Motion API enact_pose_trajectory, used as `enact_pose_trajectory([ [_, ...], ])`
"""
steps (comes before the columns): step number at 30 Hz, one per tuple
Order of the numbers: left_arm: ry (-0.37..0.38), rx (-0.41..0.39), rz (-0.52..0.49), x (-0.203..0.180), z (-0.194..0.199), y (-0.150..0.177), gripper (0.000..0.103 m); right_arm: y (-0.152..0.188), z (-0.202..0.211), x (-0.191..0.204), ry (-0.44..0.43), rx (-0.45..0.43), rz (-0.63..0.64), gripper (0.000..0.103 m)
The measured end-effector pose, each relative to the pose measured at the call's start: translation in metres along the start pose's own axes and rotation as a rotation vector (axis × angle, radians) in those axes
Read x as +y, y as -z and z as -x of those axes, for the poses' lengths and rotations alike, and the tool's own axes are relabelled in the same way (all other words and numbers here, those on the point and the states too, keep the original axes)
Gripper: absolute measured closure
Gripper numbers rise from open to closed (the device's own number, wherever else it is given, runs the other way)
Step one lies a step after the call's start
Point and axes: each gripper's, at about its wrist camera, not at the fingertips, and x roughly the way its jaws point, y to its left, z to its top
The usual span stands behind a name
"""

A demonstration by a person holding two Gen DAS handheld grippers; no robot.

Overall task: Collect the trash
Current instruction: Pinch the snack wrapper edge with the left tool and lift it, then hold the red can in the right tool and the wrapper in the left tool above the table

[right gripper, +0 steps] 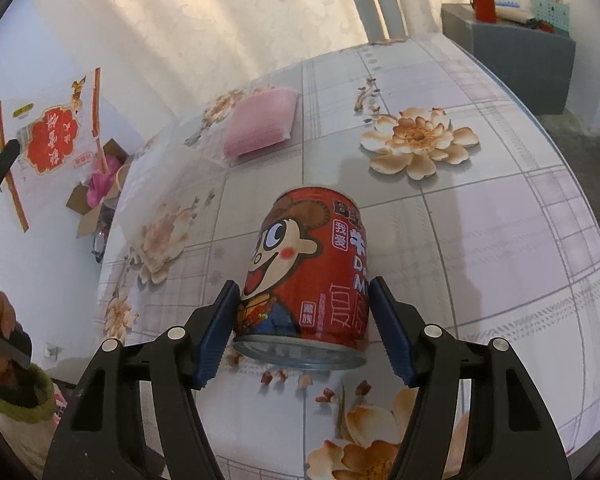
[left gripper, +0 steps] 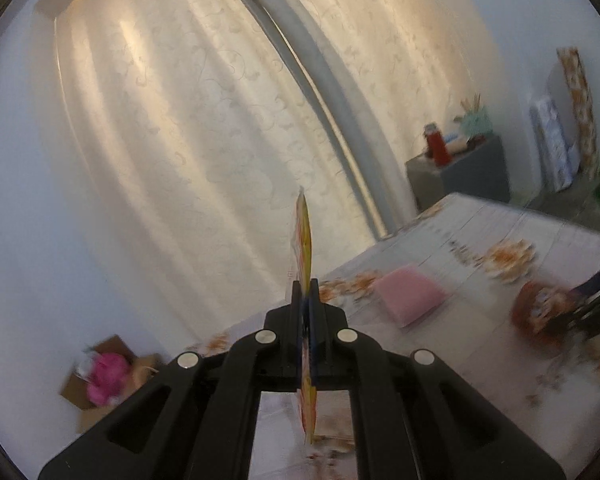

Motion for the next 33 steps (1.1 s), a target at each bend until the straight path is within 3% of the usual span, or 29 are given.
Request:
enact_pose_trajectory([
  [10,0.253,0.036,0.213,-0.01,0.019,-0.004,0.101,0.019,0.013,-0.008,0.011,-0.004,-0.038,0.041],
  [17,0.473,0.165,0.397,-0.029,0.016,0.018,0.101,0.038,0.029,-0.021,0.041,0.009,-0.051,0.041],
  [21,0.589,0.286,0.533,-0.043,0.002,0.044,0.101,0.045,0.032,-0.027,0.042,0.027,-0.047,0.041],
  [27,0.603,0.344,0.593,-0.056,0.001,0.062,0.101,0.047,0.032,-0.028,0.032,0.049,-0.025,0.039],
  [33,0.568,0.349,0.554,-0.059,0.004,0.062,0.101,0.036,0.029,-0.031,0.012,0.047,-0.048,0.031],
])
